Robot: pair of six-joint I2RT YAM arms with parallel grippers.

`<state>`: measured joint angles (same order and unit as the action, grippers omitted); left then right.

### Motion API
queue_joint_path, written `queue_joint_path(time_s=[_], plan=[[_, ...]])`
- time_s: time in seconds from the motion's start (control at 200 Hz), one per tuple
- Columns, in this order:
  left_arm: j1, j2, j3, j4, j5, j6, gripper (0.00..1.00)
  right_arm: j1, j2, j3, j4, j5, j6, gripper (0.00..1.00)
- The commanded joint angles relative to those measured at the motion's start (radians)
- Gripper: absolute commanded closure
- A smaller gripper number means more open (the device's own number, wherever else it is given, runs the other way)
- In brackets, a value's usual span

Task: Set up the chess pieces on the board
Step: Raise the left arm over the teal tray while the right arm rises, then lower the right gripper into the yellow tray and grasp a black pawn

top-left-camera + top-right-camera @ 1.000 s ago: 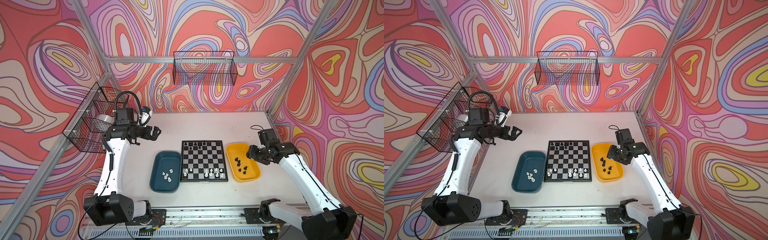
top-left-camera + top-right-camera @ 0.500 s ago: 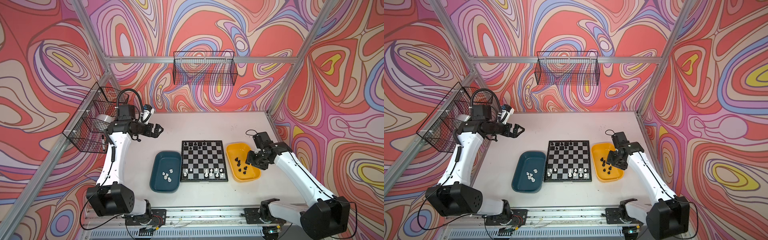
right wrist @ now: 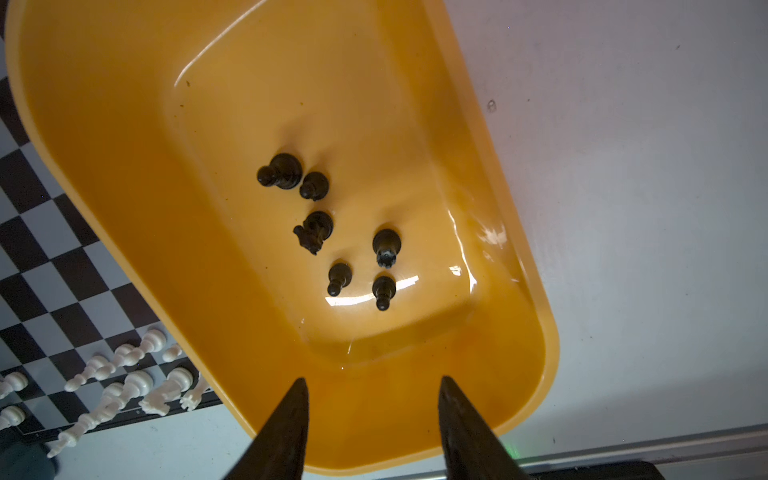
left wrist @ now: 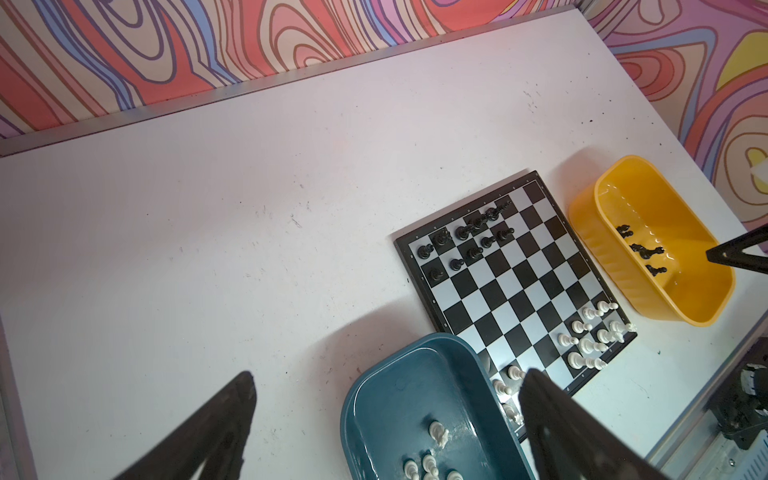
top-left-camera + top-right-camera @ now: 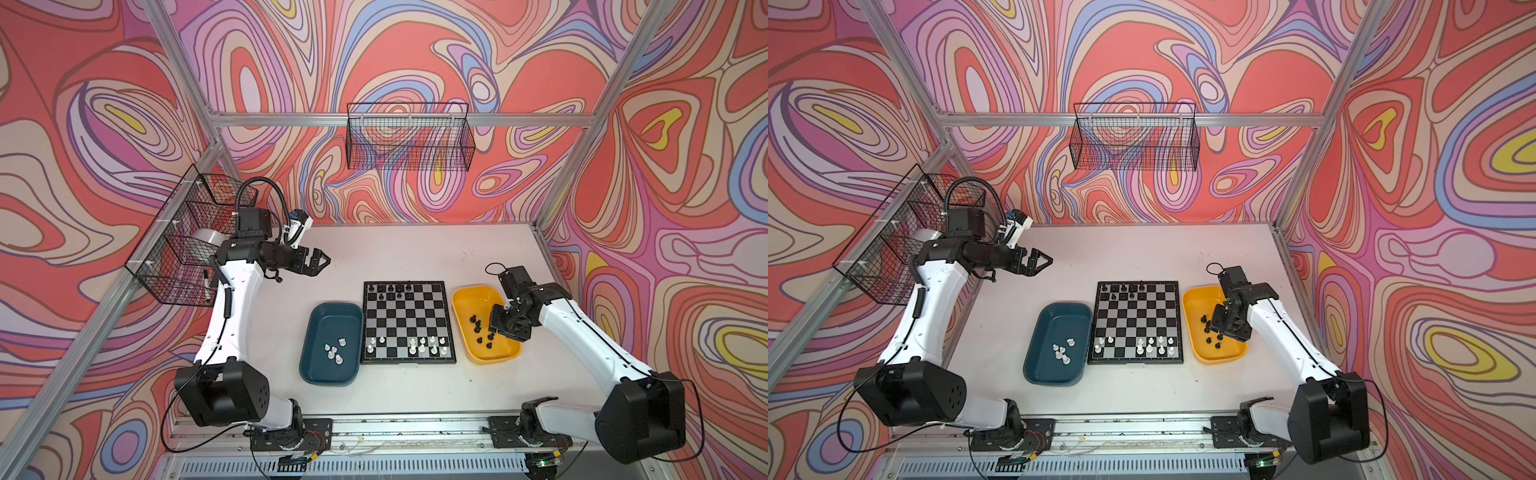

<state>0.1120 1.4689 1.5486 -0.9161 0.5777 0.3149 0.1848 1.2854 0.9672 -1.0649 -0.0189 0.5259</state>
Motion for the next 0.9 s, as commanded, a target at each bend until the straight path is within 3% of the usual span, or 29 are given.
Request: queue_joint_path(time_s=[0.0, 0.896], plan=[[-0.002, 0.017, 0.033, -0.033, 0.028, 0.021, 0.01, 0.006, 0.030, -0.019, 0.032, 0.017, 0.009, 0.49], [-0.002, 0.060, 0.030, -0.061, 0.050, 0.046, 0.00, 0.007, 0.195, -0.070, 0.176, 0.066, 0.033, 0.63]])
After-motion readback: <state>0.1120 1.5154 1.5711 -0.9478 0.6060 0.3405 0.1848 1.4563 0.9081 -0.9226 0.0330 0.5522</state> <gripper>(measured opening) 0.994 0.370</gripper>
